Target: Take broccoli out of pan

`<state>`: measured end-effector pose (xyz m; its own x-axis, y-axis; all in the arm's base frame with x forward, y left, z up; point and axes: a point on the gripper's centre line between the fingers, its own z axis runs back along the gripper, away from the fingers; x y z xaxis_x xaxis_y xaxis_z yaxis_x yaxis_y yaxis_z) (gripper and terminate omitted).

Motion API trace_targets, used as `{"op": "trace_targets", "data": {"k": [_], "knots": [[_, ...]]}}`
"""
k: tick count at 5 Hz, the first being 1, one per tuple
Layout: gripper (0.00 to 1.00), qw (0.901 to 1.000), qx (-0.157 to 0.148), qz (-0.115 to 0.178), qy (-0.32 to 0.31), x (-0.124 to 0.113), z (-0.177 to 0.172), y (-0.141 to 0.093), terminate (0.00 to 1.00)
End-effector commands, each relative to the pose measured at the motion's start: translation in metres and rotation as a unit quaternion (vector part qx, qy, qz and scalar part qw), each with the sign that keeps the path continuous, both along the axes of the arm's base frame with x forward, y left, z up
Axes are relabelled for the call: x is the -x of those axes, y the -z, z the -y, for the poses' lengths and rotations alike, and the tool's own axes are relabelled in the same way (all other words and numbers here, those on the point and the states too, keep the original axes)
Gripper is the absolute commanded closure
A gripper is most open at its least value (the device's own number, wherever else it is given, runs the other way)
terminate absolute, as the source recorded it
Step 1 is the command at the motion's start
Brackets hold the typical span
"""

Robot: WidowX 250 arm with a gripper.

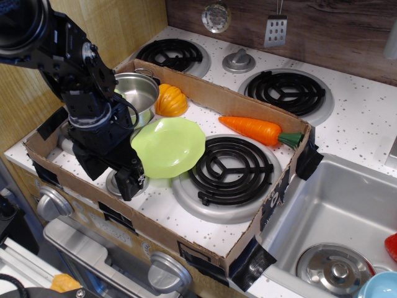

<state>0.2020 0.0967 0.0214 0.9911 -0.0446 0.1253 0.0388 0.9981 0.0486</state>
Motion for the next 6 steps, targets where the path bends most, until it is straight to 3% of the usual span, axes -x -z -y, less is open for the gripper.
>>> {"op": "trace_targets", "data": {"k": [1, 2, 3, 4, 5, 6], "knots": [[0.00, 1.0000, 0.000, 0.000, 0.000, 0.000, 0.000, 0.000, 0.00], [0.00, 1.0000, -0.005, -0.002, -0.006, 0.000, -0.005, -0.012, 0.00], [0.00, 0.9992, -0.009, -0.038, -0.008, -0.008, -0.023, -0.046, 0.00], [0.00, 0.9984, -0.024, -0.050, 0.001, -0.020, -0.041, -0.074, 0.00], [0.00, 0.9972, -0.052, -0.049, 0.023, -0.036, -0.059, -0.093, 0.00], [0.00, 0.9966, -0.061, -0.034, 0.044, -0.059, -0.074, -0.094, 0.00]]}}
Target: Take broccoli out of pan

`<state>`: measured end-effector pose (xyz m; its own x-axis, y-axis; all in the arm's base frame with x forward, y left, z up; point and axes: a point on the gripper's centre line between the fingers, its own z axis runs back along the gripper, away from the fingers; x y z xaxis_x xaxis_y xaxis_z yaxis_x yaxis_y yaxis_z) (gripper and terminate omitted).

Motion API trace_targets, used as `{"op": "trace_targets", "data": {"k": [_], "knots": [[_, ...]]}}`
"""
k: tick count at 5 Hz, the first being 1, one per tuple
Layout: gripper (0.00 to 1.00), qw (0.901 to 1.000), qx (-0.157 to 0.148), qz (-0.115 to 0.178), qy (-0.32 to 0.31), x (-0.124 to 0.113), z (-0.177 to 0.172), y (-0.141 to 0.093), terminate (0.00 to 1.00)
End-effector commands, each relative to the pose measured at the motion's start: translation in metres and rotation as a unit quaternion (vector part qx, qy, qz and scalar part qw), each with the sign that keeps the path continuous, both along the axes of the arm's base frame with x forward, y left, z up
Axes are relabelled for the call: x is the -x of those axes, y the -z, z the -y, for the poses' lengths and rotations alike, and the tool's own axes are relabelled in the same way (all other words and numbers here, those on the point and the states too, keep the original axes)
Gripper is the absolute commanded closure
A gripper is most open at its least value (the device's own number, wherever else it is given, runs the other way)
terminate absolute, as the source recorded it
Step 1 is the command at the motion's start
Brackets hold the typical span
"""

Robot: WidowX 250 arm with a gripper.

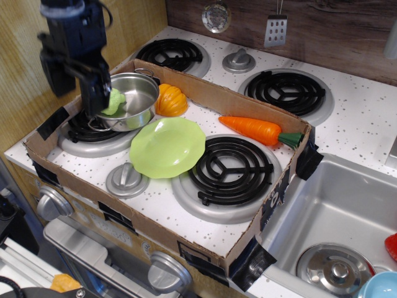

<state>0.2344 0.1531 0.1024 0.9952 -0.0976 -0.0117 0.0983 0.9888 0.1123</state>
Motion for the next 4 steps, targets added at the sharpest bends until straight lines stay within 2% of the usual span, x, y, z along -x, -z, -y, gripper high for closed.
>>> {"op": "trace_targets", "data": {"k": [1, 4], "knots": [[0.00, 0.9984, -0.018, 0.039, 0.036, -0.043, -0.024, -0.007, 0.00], [0.00, 0.9957, -0.002, 0.085, -0.037, -0.076, -0.022, 0.024, 0.00]]}}
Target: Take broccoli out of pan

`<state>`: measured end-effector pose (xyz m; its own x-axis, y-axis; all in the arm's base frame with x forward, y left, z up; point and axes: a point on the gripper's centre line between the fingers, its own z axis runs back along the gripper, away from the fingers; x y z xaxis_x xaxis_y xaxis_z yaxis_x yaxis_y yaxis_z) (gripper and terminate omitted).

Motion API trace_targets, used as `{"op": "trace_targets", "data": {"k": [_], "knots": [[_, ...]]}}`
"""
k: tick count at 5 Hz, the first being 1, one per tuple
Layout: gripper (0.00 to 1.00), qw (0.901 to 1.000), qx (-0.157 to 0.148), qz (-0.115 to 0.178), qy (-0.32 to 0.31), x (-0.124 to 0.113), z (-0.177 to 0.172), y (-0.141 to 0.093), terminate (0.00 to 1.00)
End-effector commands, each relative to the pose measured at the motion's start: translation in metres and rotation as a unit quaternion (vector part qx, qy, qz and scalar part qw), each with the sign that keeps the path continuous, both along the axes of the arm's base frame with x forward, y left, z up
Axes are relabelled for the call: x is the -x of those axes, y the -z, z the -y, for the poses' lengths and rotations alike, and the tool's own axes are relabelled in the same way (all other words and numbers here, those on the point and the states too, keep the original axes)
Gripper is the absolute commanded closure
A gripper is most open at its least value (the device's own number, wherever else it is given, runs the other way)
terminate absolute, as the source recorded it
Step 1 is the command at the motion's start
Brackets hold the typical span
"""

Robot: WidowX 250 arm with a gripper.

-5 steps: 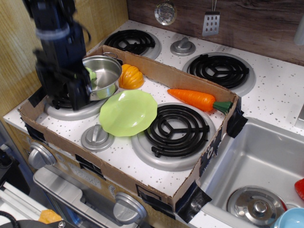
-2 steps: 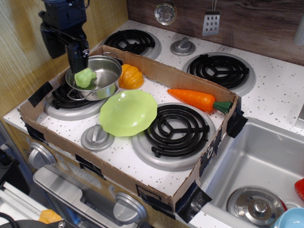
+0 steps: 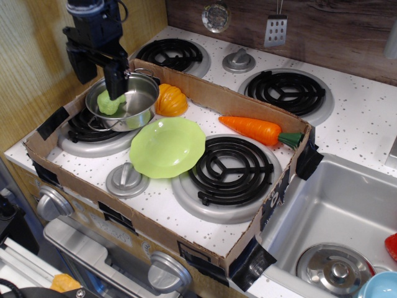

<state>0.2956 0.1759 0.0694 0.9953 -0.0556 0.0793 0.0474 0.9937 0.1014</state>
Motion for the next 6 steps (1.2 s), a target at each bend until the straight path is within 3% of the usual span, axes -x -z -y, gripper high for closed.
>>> {"op": "trace_targets", "data": {"k": [1, 5, 6], "knots": [[0.00, 0.9988, 0.003, 0.048, -0.012, -0.018, 0.001, 0.002, 0.00], [0.00, 0.9983, 0.023, 0.052, -0.009, -0.018, -0.006, 0.030, 0.00], [1.00, 0.9982, 0.026, 0.051, -0.018, -0.020, -0.006, 0.031, 0.00]]}}
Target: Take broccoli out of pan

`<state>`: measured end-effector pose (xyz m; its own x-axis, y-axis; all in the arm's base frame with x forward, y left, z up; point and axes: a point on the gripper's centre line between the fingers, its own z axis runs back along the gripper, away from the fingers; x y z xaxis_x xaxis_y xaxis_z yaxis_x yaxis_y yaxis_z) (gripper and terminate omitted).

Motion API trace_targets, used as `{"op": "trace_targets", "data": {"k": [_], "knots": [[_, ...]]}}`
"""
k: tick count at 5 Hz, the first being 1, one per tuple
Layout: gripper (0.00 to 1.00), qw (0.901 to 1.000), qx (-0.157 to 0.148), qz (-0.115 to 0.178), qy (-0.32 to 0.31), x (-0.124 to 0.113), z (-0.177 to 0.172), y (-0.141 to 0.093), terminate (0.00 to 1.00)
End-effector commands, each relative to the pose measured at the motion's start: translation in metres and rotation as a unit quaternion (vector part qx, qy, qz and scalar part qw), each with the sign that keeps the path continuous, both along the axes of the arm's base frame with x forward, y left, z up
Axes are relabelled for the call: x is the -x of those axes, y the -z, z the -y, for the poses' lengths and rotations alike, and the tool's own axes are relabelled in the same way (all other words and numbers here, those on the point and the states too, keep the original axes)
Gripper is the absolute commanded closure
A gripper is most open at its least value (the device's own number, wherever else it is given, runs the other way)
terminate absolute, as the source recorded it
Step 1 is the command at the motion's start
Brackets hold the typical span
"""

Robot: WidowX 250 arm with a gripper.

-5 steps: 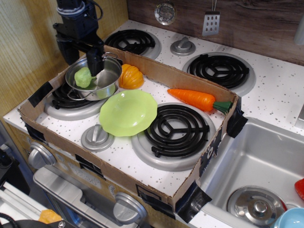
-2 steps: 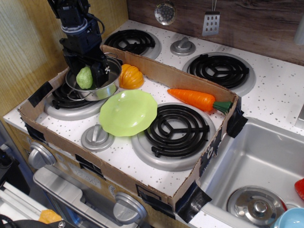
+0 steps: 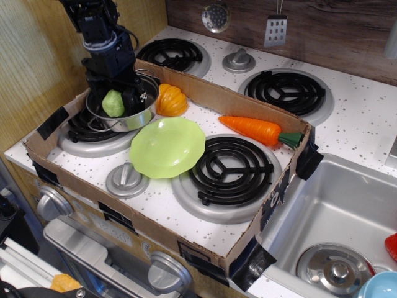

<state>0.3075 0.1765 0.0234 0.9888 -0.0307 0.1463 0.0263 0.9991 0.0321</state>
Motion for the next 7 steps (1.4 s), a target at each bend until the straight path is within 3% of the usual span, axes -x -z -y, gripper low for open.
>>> {"op": "trace_targets", "data": {"k": [1, 2, 3, 5, 6, 7], "knots": [[1.00, 0.9997, -0.021, 0.008, -0.009, -0.015, -0.009, -0.028, 0.00], [1.00, 0.9993, -0.038, 0.005, 0.001, -0.022, -0.012, -0.044, 0.00], [1.00, 0.9982, -0.061, -0.001, -0.003, -0.013, -0.011, -0.064, 0.00], [1.00, 0.9941, -0.077, -0.024, -0.073, 0.021, 0.033, -0.100, 0.00], [1.00, 0.9914, -0.070, -0.025, -0.107, 0.031, 0.060, -0.102, 0.00], [1.00, 0.9901, -0.054, -0.003, -0.129, 0.039, 0.091, -0.075, 0.00]]}}
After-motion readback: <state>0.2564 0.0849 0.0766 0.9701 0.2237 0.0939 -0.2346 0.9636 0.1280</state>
